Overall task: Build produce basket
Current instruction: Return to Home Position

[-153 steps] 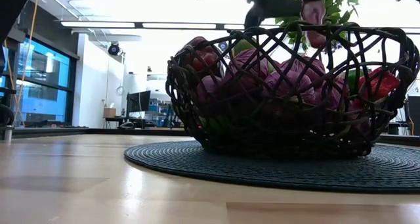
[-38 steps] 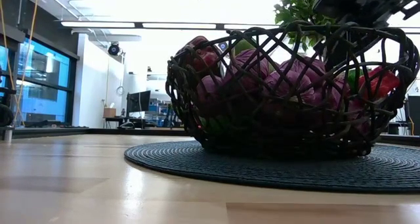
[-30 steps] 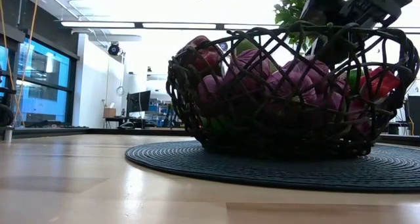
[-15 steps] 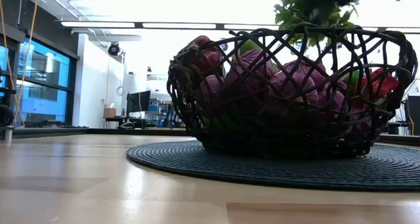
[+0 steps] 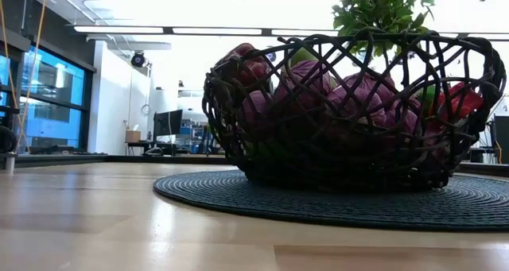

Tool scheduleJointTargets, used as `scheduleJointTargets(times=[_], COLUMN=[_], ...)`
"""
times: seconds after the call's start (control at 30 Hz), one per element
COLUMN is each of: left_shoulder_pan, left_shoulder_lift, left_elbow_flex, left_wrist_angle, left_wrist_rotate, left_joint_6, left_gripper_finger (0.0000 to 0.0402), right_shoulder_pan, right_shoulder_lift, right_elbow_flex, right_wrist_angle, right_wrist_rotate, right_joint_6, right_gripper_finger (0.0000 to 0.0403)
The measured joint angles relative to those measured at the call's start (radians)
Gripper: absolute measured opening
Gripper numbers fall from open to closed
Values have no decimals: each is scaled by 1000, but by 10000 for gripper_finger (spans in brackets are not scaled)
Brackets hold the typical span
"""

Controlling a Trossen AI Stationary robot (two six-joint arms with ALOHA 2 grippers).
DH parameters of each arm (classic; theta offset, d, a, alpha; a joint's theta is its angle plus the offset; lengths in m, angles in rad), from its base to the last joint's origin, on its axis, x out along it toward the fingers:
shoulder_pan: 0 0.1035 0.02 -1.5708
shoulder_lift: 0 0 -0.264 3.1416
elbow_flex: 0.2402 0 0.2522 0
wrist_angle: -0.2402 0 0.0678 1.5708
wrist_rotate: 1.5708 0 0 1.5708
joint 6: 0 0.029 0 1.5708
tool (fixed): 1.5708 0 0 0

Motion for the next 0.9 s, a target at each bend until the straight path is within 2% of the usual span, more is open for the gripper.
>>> scheduleJointTargets(times=[0.1, 0.2, 0.6, 0.73, 0.8, 0.9], left_shoulder_pan=[-1, -1, 27, 68, 91, 103], left_shoulder_lift=[2, 1, -12, -18, -33, -74], left_elbow_flex=[-76, -144, -158, -158, -158, -158], left_wrist_angle=[83, 163, 157, 153, 138, 66], left_wrist_rotate=[-22, 1, 61, 141, 177, 167], left_joint_6=[-21, -48, -66, -71, -86, -84], left_gripper_finger=[0, 0, 0, 0, 0, 0], right_shoulder_pan=[-55, -96, -116, -116, -115, -115], right_shoulder_lift=[0, 0, 0, 0, 0, 0], right_elbow_flex=[0, 0, 0, 0, 0, 0], right_wrist_angle=[10, -1, 3, 2, 2, 1], right_wrist_rotate=[-96, -155, -178, -185, -206, -217], right_joint_6=[-5, 6, -16, -12, 10, 49], right_gripper_finger=[0, 0, 0, 0, 0, 0])
